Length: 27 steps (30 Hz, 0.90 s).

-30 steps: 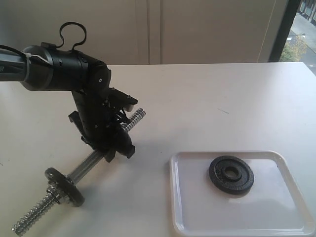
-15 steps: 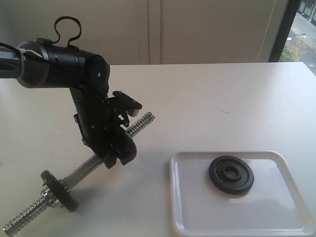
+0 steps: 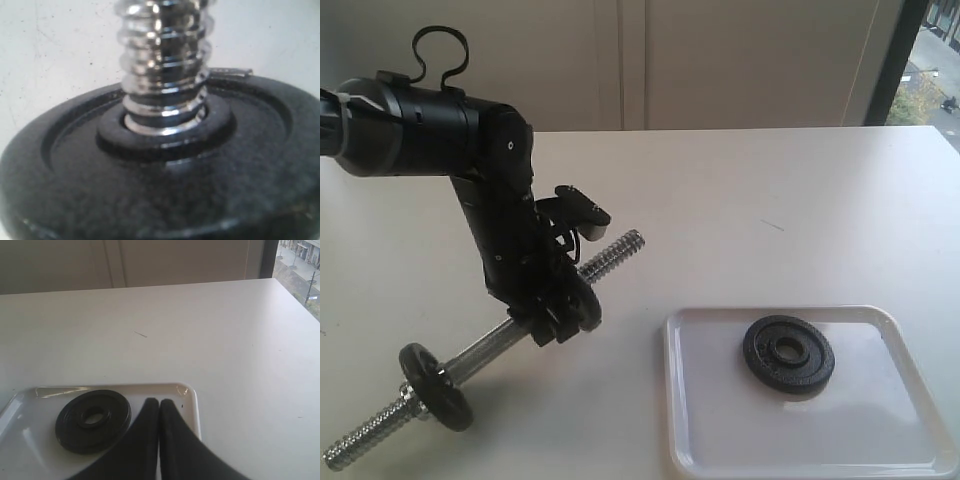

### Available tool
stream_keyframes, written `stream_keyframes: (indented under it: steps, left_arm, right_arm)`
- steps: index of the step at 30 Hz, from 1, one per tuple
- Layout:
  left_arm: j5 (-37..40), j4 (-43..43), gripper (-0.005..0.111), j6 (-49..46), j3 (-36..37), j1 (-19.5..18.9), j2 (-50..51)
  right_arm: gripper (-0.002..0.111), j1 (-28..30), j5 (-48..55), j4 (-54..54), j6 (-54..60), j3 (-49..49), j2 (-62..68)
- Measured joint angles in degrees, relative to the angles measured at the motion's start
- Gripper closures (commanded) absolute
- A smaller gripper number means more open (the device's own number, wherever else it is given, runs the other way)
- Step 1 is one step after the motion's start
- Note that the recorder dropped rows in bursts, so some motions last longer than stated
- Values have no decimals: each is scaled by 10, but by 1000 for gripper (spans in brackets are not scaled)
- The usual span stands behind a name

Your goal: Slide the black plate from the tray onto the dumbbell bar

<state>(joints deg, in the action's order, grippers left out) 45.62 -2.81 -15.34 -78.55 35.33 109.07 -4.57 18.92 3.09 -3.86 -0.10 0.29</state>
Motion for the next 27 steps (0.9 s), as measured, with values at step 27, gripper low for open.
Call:
stream_keyframes:
  steps: [27]
  left_arm:
    - [-21, -15, 107, -15, 33, 0, -22]
  right_arm:
    - [108, 0, -521, 75, -171, 0, 0]
